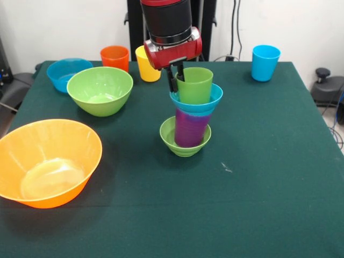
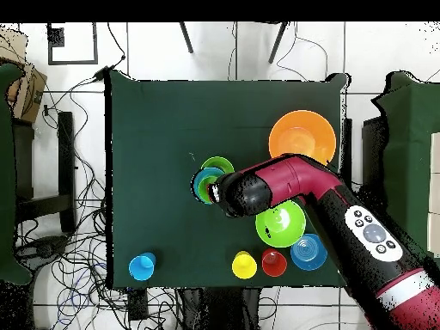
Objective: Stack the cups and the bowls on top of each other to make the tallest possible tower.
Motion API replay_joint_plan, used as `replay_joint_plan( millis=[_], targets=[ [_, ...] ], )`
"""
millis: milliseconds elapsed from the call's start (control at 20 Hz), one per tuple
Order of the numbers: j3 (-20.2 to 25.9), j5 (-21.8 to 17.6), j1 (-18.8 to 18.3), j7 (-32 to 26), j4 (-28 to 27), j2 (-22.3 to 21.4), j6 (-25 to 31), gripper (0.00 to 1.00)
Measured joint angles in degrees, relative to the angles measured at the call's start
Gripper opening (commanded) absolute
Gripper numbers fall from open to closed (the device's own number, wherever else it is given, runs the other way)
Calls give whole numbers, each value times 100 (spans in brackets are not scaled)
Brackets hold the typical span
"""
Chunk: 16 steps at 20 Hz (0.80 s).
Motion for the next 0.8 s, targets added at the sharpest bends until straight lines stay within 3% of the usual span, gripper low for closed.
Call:
replay_joint_plan(
  millis=[800],
  targets=[
    [115, 18, 1, 0, -127, -44, 0, 0]
  ],
)
